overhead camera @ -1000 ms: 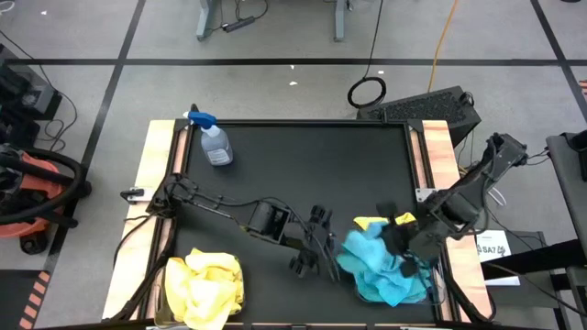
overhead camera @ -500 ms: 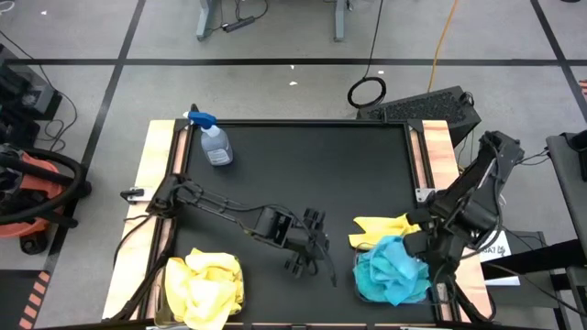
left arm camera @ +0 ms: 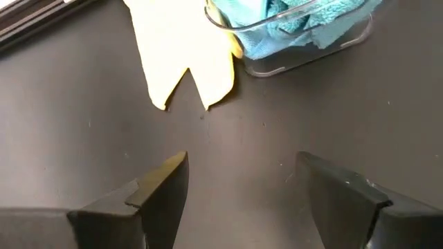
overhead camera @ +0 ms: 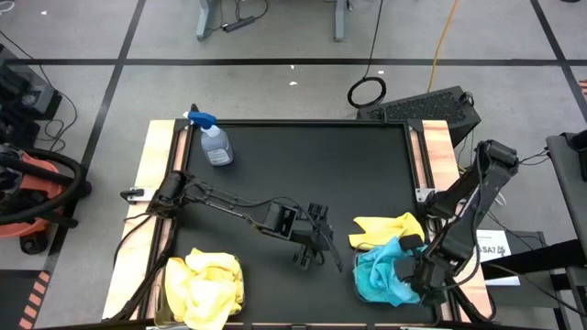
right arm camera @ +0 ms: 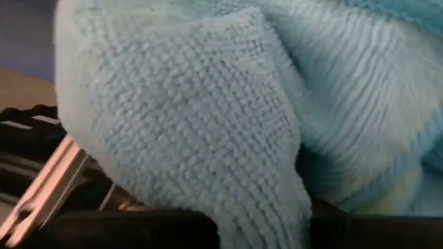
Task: Sort microfiber towel by color & place in baskets
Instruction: Put the blue towel into the right transparent bin
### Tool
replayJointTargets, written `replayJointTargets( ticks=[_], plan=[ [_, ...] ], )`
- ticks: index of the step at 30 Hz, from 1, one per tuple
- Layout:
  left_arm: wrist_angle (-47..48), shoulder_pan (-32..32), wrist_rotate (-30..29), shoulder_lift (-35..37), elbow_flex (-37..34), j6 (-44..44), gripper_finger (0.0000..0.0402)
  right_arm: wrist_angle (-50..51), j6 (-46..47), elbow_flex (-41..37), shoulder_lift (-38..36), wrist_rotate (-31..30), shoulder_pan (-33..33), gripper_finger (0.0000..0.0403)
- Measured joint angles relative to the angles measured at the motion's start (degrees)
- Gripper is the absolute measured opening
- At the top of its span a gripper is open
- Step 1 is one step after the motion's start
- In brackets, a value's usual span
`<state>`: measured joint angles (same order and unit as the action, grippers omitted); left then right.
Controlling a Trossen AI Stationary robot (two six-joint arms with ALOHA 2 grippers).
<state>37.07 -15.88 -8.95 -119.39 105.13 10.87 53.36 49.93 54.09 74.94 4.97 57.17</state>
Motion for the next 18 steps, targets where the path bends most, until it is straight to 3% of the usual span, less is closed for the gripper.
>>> replayJointTargets(
  ticks=[12,18],
  plan=[
    [-1.0,0.2,0.3,-0.4,-0.6,-0.1,0.0271,-7.8,-2.1,-3.4,10.7,-0.1,0.0,0.0051],
    [-2.1,0.1,0.3,-0.4,-0.6,-0.1,0.0271,-8.4,-1.1,-3.5,11.3,0.1,0.0,0.0073]
  ],
)
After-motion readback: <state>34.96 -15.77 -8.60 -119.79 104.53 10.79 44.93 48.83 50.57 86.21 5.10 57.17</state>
